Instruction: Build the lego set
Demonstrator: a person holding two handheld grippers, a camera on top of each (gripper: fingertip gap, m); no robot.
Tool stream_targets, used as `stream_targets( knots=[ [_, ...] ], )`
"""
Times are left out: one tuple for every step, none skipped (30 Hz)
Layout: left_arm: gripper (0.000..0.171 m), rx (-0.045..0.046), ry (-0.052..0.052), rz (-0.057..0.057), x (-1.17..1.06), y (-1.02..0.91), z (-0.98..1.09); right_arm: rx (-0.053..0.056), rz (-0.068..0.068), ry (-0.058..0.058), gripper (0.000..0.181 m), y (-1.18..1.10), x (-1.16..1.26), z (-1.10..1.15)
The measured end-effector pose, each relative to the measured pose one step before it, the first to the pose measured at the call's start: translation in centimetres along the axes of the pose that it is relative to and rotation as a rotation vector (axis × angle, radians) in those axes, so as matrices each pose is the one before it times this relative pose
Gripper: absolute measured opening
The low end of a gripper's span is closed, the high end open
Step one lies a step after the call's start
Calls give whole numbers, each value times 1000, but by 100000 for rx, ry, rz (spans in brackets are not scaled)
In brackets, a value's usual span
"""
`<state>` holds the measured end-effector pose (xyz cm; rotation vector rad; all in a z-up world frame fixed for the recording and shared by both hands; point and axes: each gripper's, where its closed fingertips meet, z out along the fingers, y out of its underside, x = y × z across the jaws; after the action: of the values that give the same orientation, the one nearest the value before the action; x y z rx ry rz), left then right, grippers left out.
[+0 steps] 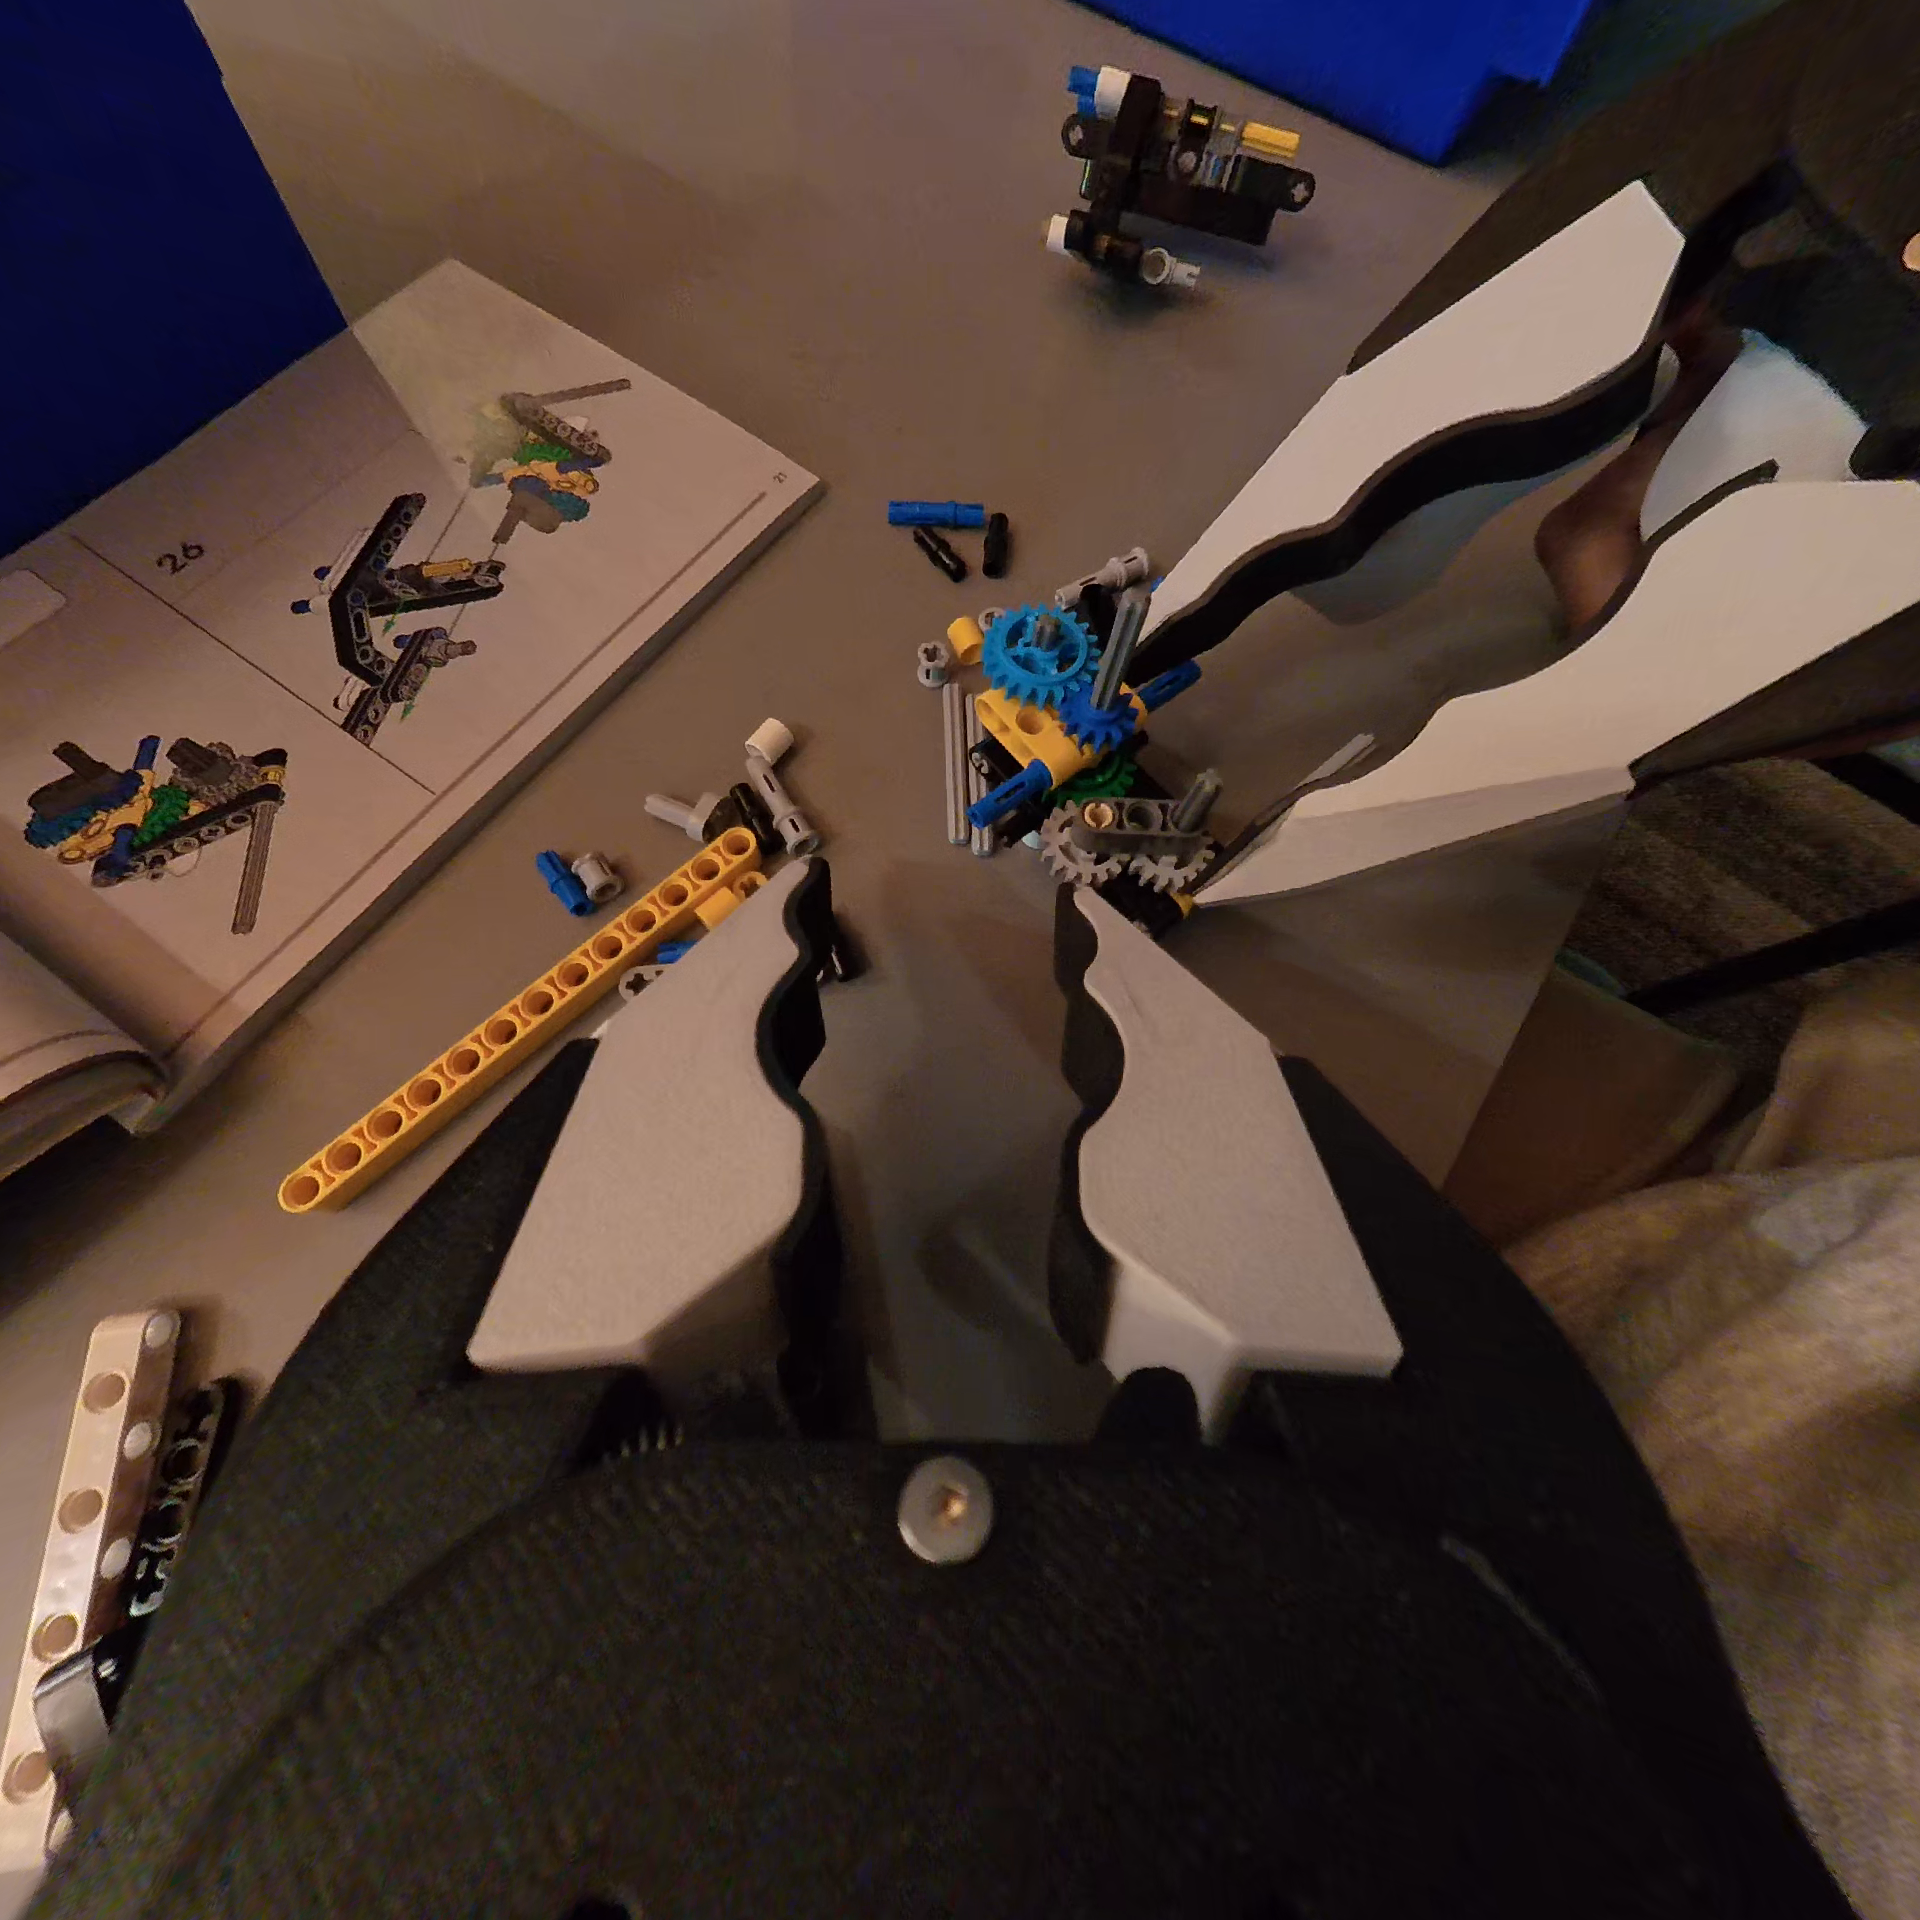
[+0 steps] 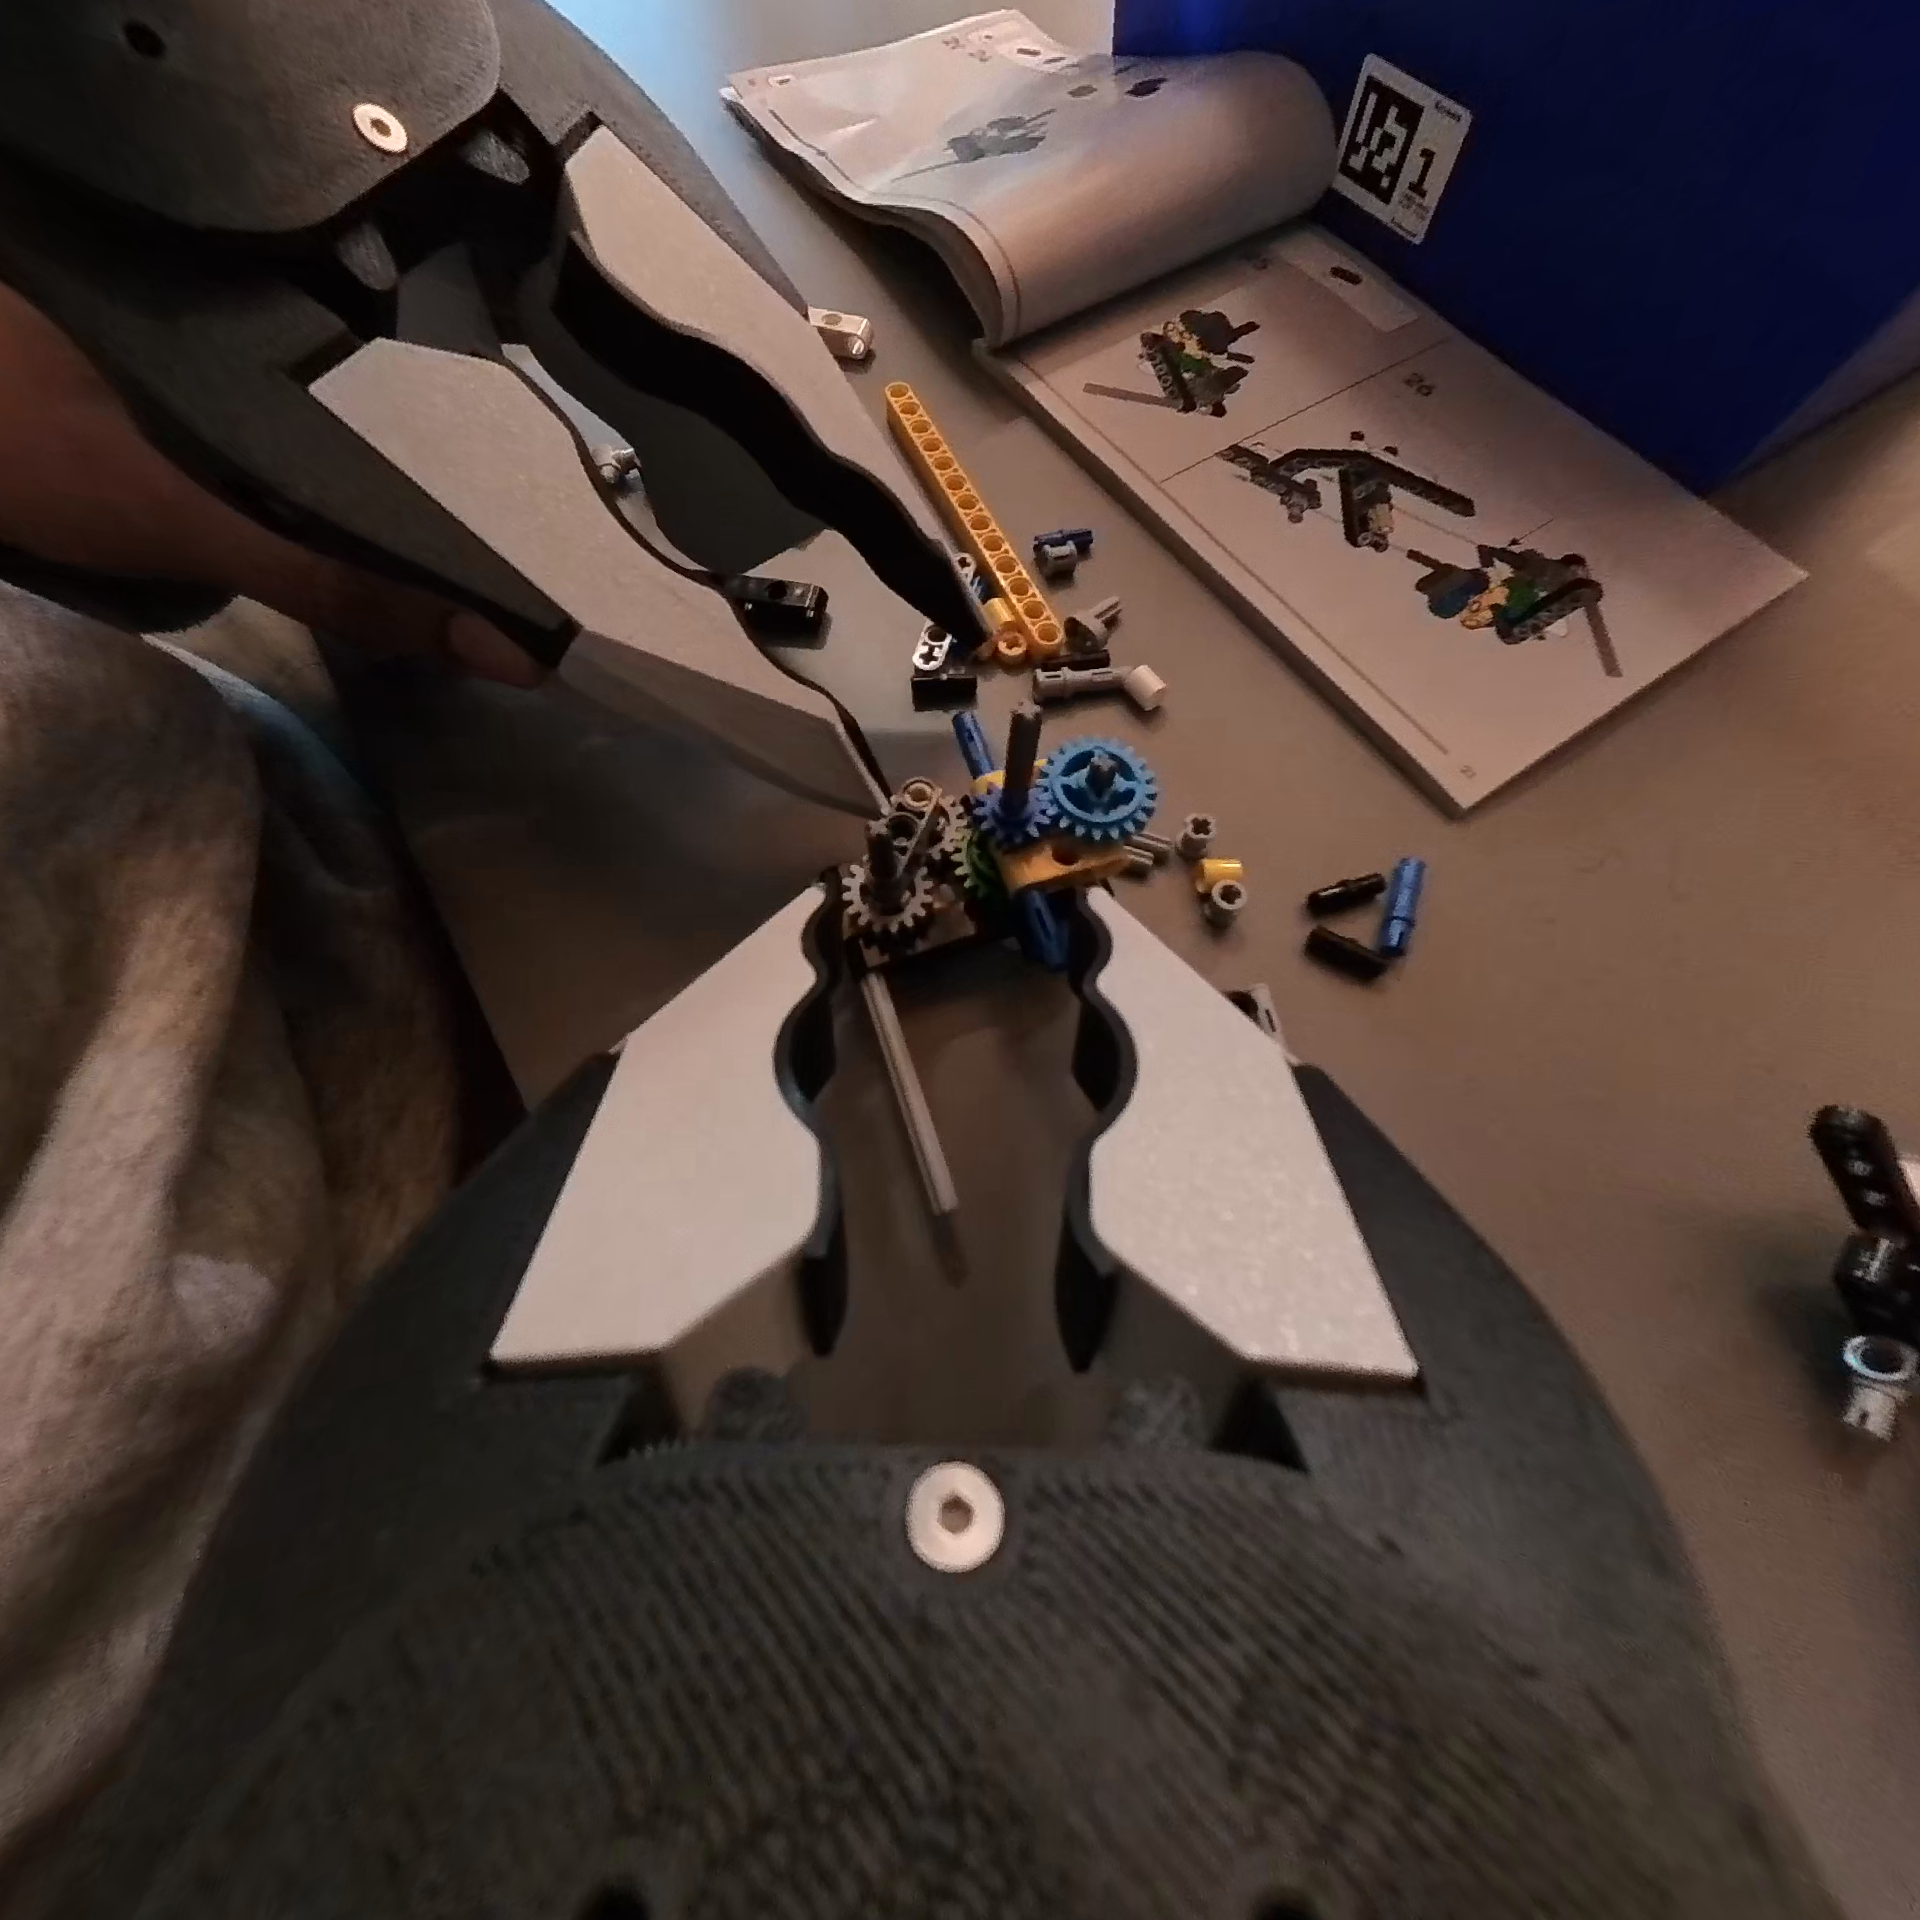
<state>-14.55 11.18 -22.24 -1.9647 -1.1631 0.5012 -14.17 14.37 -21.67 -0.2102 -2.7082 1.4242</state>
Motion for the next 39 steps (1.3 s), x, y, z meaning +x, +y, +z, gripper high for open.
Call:
stream_targets(
  knots=[
    [42, 4, 26, -78, -8, 5, -8, -22, -50, 85, 43, 13, -4, 2],
    [42, 72, 0, -76, -3, -15, -5, -35, 12, 50, 43, 5, 6, -2],
    [42, 188, 4, -87, -9, -15, -19, -10, 27, 23, 43, 8, -7, -10],
    [42, 233, 58, -60, 3, -24, -29, 7, 2, 17, 43, 5, 4, -8],
    [42, 292, 77, -64, 6, -40, -31, -6, -26, 44, 42, 2, -2, -2],
    [43, 260, 81, -68, 3, -20, -38, -8, -37, 79, 42, 3, -6, -3],
    [43, 199, 132, -7, 12, -19, -14, -7, 6, 65, 42, 7, 10, -9],
    [43, 146, 141, 39, 25, -17, -26, -24, 83, 60, 42, 3, 3, -2],
    [43, 62, 145, 46, 22, -3, -2, -14, 146, 109, 42, 12, 18, -16],
    [43, -68, 227, 91, 43, 4, 4, -2, 131, 84, 42, 5, 14, -7],
    [44, -139, 117, 130, 24, 22, 5, 4, 49, 32, 42, -1, 11, 2],
    [44, -30, 18, 162, 22, 2, 4, -5, -28, 34, 42, -7, -3, -7],
    [45, 150, 48, 185, 23, -10, -18, 2, -56, 37, 42, 1, -1, -1],
    [45, 109, 168, 114, 50, 1, -27, 7, -27, 21, 42, -1, 5, 0],
    [46, -97, 390, 26, 67, 38, -21, 7, -9, 8, 42, 0, -8, -1],
    [47, -202, 725, 85, 132, 53, -26, 10, 2, -8, 42, -1, -1, 1],
    [48, -31, 911, 276, 164, 37, -23, 34, 13, -40, 42, -8, 5, -10],
    [49, 148, 656, 330, 138, -1, -41, 71, -6, -132, 43, -3, -26, -5],
    [50, 187, 307, 325, 70, -15, -29, 70, -34, -196, 44, -12, -23, -9],
    [51, 87, 149, 213, 40, -10, -10, 15, -52, -302, 46, -1, -48, 0],
    [51, -174, 247, 39, 36, 24, 22, -64, -82, -426, 48, 4, -65, 2],
    [52, -288, 295, -93, 19, 29, 24, -112, -97, -381, 50, 19, -58, 5],
    [53, -252, 566, -76, 55, 32, 32, -98, -86, -173, 50, 3, -31, 8],
    [54, -94, 531, -54, 53, 0, 8, -74, -62, -3, 50, 14, -7, 7],
    [55, 49, 453, -21, 51, -9, 5, -99, -61, 5, 50, 3, -8, 8],
    [57, 117, 547, -70, 74, -21, -3, -176, -46, 20, 50, 31, -7, 14],
    [58, 291, 823, -254, 143, -60, 13, -246, -39, 84, 49, 28, 9, 27],
    [59, 346, 964, -437, 163, -70, 35, -267, -95, 165, 49, 32, 14, 24],
    [59, -185, -211, -405, -1, -10, 68, -175, -144, 253, 47, 18, 11, 14],
    [59, -479, -384, -5, -39, 42, 69, -228, -195, 209, 46, 20, -3, 17],
    [59, -147, -257, -246, -45, -7, 38, -322, -272, 155, 45, 44, -6, 30],
    [59, -346, -89, -212, -23, 28, 47, -263, -298, 240, 44, 29, -13, 26],
    [59, -163, -5, -244, -30, 16, 22, -130, -239, 268, 44, 18, 12, 7],
    [59, 38, 43, -301, -25, -3, -9, -22, -119, 198, 44, 8, 5, 8],
    [60, 51, -103, -334, -44, 3, -2, -28, 5, 171, 43, 4, 24, -2],
    [60, 5, -318, -357, -77, -4, -6, -30, 53, 154, 43, 3, 28, -1],
    [59, 77, -411, -322, -82, -3, -13, 25, 87, 140, 42, -12, 24, -3],
    [59, 169, -465, -308, -84, -19, -19, 27, 111, 141, 41, 7, 25, -13],
    [58, 223, -530, -282, -89, -29, -27, 5, 123, 114, 40, 2, 21, -20]
  ],
)
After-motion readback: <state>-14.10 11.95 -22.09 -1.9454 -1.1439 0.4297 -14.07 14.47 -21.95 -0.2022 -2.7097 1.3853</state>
